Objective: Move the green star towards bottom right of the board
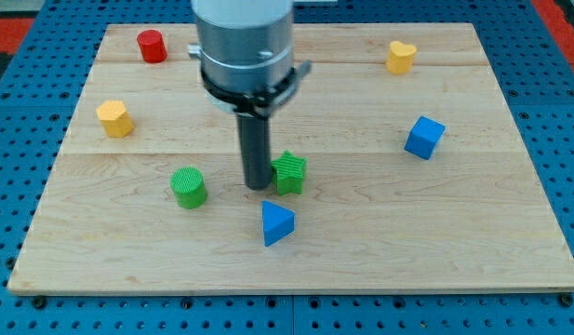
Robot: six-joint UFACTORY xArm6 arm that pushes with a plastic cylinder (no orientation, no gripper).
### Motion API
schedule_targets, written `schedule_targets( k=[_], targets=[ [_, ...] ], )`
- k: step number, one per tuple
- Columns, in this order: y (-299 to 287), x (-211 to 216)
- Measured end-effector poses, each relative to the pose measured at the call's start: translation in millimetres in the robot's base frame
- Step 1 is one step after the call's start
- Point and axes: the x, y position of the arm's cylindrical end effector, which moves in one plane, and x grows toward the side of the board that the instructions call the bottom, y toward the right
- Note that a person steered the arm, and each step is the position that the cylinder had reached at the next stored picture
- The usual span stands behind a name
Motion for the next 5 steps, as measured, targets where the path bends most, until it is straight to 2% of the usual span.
schedule_targets(
  k=[1,2,3,4,5],
  targets=[
    [43.7,-23.3],
    [85.8,29.8],
    [115.7,32.0],
    [48.3,9.1],
    [54.5,40.2]
  ],
)
